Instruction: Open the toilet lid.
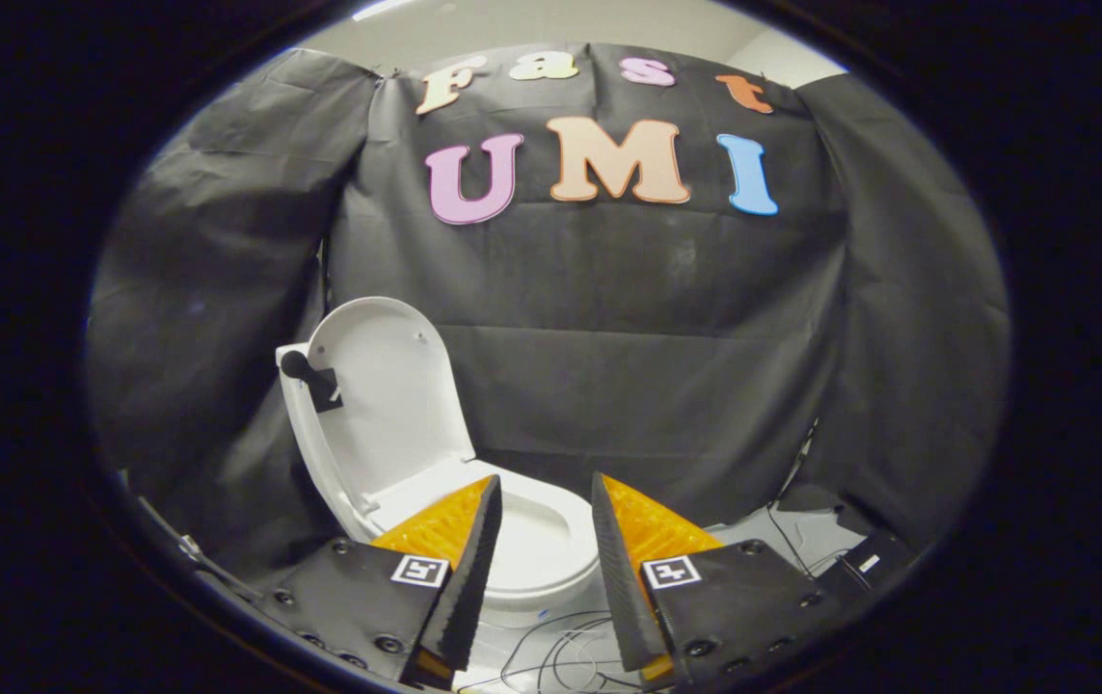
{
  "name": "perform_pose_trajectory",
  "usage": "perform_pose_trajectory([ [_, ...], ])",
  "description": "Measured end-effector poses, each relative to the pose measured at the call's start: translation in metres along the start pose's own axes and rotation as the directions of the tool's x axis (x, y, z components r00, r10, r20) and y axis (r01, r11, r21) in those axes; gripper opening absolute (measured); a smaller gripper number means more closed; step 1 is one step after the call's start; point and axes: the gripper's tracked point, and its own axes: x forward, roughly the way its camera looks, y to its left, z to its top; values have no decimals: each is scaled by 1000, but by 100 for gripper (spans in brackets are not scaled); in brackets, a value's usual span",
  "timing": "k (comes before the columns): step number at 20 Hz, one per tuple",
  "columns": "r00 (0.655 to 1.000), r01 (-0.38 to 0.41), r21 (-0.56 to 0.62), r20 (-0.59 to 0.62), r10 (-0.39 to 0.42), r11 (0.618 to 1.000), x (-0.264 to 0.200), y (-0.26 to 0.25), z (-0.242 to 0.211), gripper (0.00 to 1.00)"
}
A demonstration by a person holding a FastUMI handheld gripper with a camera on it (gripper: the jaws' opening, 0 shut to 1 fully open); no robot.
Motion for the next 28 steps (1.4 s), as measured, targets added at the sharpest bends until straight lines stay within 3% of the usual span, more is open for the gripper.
perform_pose_trajectory([
  [17, 988, 10, -9, 154, -8, 1000, -30, 6, 24, 59],
  [28, 989, 9, -6, 148, -8, 1000, -31, 7, 23, 58],
])
